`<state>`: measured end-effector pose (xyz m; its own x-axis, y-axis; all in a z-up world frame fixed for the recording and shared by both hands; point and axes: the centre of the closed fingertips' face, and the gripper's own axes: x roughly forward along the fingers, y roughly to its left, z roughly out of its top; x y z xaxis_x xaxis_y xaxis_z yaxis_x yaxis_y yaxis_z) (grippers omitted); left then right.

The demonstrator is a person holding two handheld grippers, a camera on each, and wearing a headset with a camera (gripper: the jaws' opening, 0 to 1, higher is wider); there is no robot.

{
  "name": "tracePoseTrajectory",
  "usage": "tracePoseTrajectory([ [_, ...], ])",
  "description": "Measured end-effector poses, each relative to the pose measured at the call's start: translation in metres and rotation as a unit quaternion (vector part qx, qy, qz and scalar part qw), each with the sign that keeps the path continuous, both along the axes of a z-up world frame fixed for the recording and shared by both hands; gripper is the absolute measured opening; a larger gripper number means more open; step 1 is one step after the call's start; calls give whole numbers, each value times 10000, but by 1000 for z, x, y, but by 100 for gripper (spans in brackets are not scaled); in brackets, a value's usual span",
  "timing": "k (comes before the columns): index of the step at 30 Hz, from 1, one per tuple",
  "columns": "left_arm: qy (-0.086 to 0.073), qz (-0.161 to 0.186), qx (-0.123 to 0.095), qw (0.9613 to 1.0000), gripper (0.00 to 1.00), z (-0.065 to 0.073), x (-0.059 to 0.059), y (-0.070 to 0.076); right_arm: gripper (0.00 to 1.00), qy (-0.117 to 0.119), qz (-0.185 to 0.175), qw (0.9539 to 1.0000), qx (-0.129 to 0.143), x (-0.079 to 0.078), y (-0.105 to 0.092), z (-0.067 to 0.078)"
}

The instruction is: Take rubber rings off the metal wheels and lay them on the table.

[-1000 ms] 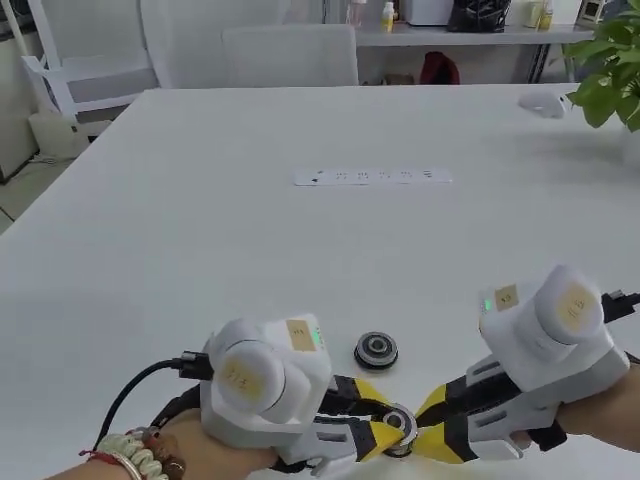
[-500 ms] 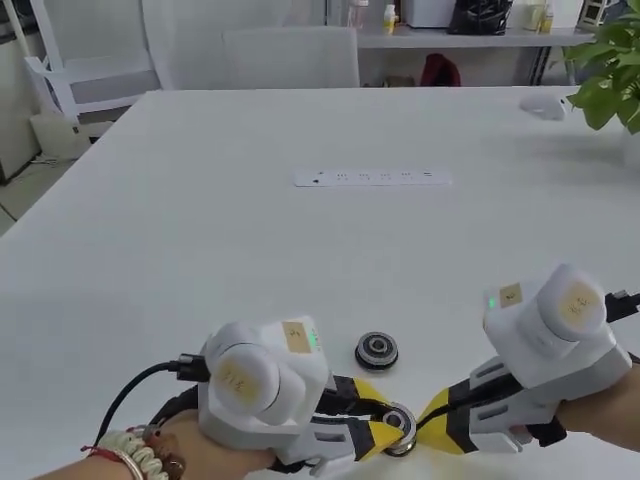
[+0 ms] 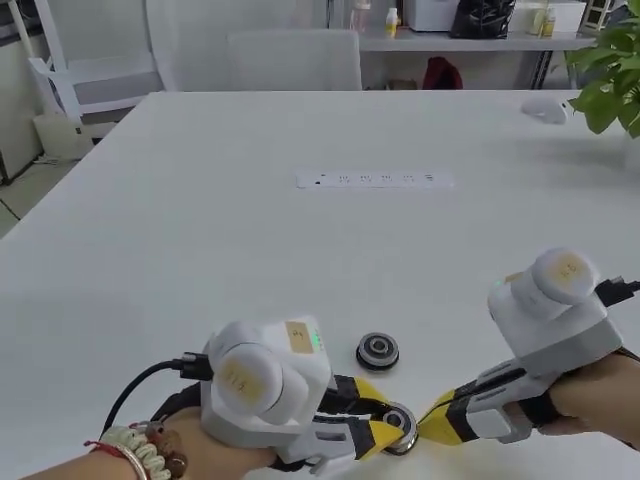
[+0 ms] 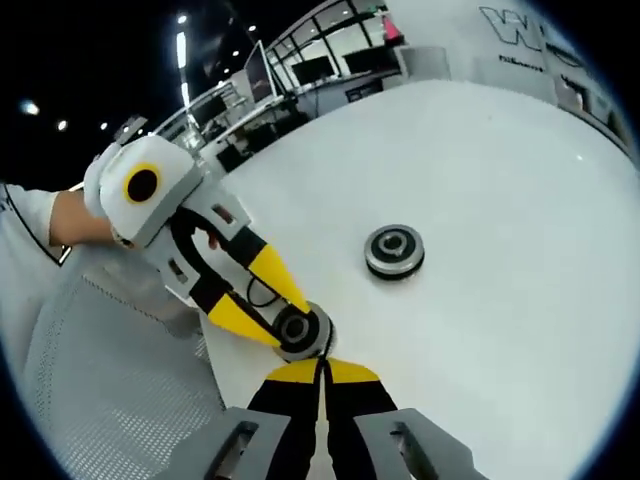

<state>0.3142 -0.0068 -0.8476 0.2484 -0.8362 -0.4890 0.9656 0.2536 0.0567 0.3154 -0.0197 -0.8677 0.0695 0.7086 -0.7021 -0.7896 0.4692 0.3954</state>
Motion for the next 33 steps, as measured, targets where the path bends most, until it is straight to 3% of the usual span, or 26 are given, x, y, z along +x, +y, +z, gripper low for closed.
tracePoseTrajectory([
  [6, -29, 9, 13, 10000, 14, 0, 1, 0, 0, 484, -456, 9970, 390, 3, -1, 5],
  [7, -25, 8, 13, 10000, 14, 0, 1, 0, 0, 461, -594, 9959, 507, 7, 0, 8],
  [8, -26, 9, 11, 10000, 14, 0, 1, 0, 0, 654, -696, 9927, 738, 7, 2, 16],
  [9, -40, 31, 12, 10000, 14, 0, 2, 0, 0, 812, -652, 9917, 752, 3, 1, 16],
  [10, -32, 29, 8, 10000, 14, 0, 2, 0, 0, 652, -647, 9937, 644, 5, -1, 12],
  [12, -43, 19, 12, 10000, 14, 0, 2, 0, 0, 843, -739, 9907, 773, 3, 1, 15],
  [15, -29, 19, 18, 10000, 14, 0, 2, -1, 0, 867, -743, 9903, 797, 2, 2, 15],
  [33, 5, 77, -12, 10000, 14, -1, 2, 0, 0, 833, -658, 9906, 868, -3, 11, 21],
])
